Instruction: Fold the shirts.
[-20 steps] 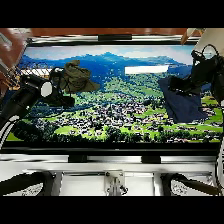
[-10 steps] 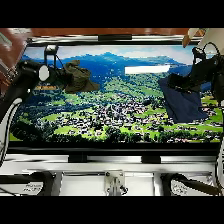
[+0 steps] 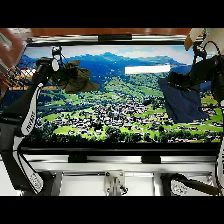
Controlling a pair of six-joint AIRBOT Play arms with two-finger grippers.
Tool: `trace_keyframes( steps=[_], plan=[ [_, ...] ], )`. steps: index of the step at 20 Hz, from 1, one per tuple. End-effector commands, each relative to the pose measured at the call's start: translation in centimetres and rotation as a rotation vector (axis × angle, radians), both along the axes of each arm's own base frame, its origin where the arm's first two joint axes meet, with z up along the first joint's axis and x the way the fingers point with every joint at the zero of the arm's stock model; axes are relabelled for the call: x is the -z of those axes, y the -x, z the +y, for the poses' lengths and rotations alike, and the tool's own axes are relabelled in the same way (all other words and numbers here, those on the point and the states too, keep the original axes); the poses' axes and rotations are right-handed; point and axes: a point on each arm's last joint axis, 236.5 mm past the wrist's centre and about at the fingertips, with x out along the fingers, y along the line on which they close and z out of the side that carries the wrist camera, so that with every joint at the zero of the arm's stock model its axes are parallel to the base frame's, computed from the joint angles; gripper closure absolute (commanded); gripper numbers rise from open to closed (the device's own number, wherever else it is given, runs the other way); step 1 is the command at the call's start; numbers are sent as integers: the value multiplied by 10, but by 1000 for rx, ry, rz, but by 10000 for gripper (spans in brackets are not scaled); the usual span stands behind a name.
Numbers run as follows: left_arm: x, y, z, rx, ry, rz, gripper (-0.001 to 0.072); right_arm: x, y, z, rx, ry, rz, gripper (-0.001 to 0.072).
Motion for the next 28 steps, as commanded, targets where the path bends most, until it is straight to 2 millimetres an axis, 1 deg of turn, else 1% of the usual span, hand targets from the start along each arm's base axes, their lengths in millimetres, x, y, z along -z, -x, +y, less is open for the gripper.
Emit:
trace_keyframes(
  steps=[1,2,3,4,5,6,7,8,9,10,11,12,13,14,15,16,17,18,19,20,21,22,23,24,25,26,27,28],
  plan=[
    [38,-1,-7,-8,46,58,-5,-1,0,1,0,-2,-3,208],
    [40,-1,-7,-9,45,61,4,-1,0,1,0,-2,-3,208],
    [39,-1,-7,-9,45,61,144,-1,0,1,0,-3,-3,208],
    [35,-1,-6,-9,46,58,402,-1,0,1,1,-3,-3,208],
    [26,-1,-6,-9,47,49,657,-1,0,2,0,-9,-3,208],
    [10,-3,-7,-7,49,26,677,-1,0,3,-1,-12,-3,208],
    [-16,-7,-7,-5,55,-21,677,-1,0,4,-2,-16,-3,208],
    [-48,-8,-8,4,59,-76,678,-2,0,4,-4,-16,-3,208],
    [-89,-6,-10,29,53,-143,678,-5,1,5,-15,-14,0,208],
    [-132,1,-12,62,41,-212,678,-12,3,5,-33,-6,1,208],
    [-182,16,-17,107,24,-283,678,-25,5,5,-54,4,-14,208],
    [-229,37,-24,149,11,-344,678,-45,7,5,-72,19,-44,208],
    [-276,66,-35,190,9,-405,678,-68,9,4,-80,31,-91,208],
    [-315,95,-47,232,13,-459,678,-97,12,1,-76,51,-156,208],
    [-349,127,-62,281,20,-514,677,-126,16,-4,-67,79,-225,208],
    [-371,154,-76,321,39,-555,678,-158,24,-10,-56,110,-301,208],
    [-384,181,-92,367,60,-574,678,-186,34,-14,-57,141,-373,208],
    [-384,202,-107,395,91,-562,678,-214,46,-16,-71,181,-449,208],
    [-374,220,-124,426,121,-525,678,-236,59,-17,-78,206,-507,208],
    [-357,233,-142,458,141,-481,678,-254,74,-17,-77,213,-553,208],
    [-332,244,-163,492,156,-418,678,-264,88,-16,-76,215,-574,208],
    [-304,253,-184,521,169,-358,678,-269,103,-15,-77,216,-575,208],
    [-271,260,-208,539,189,-301,677,-268,114,-15,-80,214,-558,208],
    [-238,268,-230,550,207,-252,677,-262,125,-14,-85,212,-522,208],
    [-200,278,-251,566,214,-196,677,-254,134,-14,-91,208,-475,208],
    [-162,288,-265,589,195,-139,677,-243,141,-12,-100,202,-421,208],
    [-121,300,-270,614,153,-61,640,-233,145,-10,-110,192,-376,208],
    [-89,310,-268,623,108,22,429,-223,148,-6,-126,173,-337,208]
  ],
)
